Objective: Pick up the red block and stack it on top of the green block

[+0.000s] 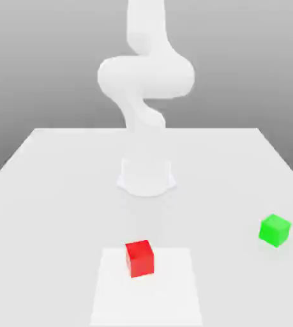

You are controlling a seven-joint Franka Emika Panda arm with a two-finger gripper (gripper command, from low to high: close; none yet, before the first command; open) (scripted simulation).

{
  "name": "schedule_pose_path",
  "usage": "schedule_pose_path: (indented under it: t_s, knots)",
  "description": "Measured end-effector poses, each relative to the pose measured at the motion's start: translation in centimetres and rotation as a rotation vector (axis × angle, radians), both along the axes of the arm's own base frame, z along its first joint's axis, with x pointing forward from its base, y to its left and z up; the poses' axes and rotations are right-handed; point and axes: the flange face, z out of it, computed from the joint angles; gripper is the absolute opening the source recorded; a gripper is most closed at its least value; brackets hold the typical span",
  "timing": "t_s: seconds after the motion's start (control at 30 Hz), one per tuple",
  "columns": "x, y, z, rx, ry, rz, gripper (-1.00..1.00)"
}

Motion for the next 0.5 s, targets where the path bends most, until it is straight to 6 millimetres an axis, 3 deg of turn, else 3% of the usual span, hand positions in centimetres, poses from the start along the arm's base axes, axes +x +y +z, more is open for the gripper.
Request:
schedule_pose_path:
  t_s: [0.13,0.27,0.4,0.5]
  knots:
    - [4.0,-0.6,-9.9,-0.010,0.150,0.052,0.00]
    - [5.6,-0.6,-19.9,-0.027,0.297,0.105,0.00]
    - [4.9,-0.5,-30.0,-0.053,0.449,0.160,0.00]
    - [2.6,-0.5,-37.6,-0.081,0.573,0.205,0.00]
